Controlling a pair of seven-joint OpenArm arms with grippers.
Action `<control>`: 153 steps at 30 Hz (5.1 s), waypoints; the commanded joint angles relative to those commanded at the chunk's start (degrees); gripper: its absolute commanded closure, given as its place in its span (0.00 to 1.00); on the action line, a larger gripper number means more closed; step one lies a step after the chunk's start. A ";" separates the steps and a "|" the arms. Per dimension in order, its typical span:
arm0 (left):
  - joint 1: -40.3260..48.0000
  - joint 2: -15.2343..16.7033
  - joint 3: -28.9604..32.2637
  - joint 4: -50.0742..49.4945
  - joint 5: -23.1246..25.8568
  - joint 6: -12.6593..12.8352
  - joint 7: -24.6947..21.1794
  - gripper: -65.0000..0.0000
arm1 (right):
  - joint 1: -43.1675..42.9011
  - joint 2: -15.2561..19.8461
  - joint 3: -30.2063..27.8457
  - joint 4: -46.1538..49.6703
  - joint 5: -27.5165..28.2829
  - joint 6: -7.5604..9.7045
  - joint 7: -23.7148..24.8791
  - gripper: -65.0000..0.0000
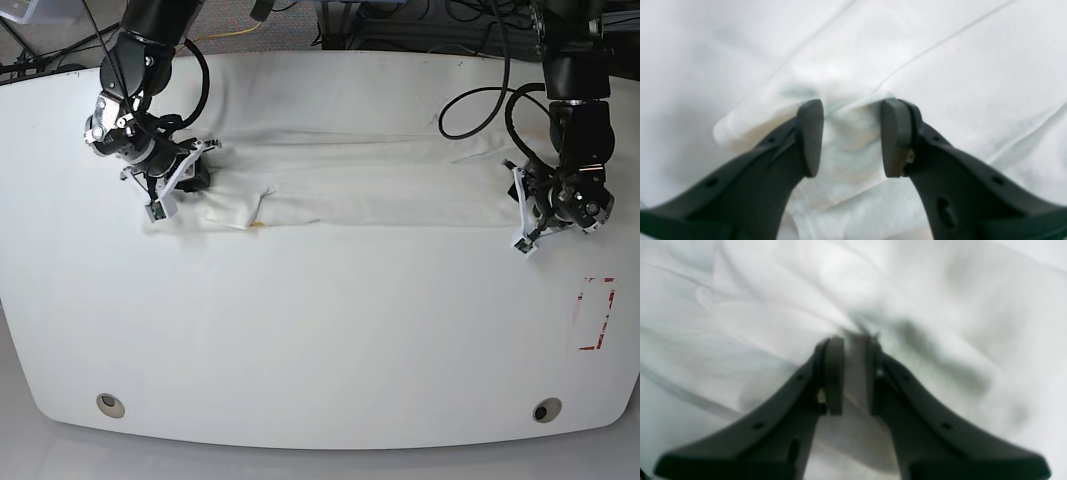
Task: Fold the T-shirt properly
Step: 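Grasp the strip's end with the left gripper and lift it, then fold the strip's end with the left gripper toward the right gripper, then grasp both ends of the strip and fold them toward the middle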
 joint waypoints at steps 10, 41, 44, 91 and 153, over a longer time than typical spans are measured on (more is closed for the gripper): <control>-1.14 2.20 -6.86 11.87 -2.90 0.00 3.52 0.59 | 0.00 -3.34 -0.18 5.01 -0.35 0.00 -0.26 0.83; 6.51 -5.27 -34.37 -8.26 -31.38 0.00 -2.20 0.25 | -0.53 -3.34 -0.26 4.84 -0.44 0.00 -0.26 0.83; 6.42 -6.24 -33.67 -12.04 -31.38 0.00 -2.29 0.25 | -0.53 -3.34 -0.26 4.84 -0.44 0.00 -0.26 0.83; 8.53 13.45 -8.70 31.12 -30.15 0.00 4.31 0.90 | -0.53 -3.34 -0.26 2.20 -0.44 0.00 -0.26 0.83; 9.67 14.07 -8.79 11.78 -14.33 0.22 -3.60 0.91 | 8.97 0.88 18.99 -11.43 28.13 0.00 -21.54 0.14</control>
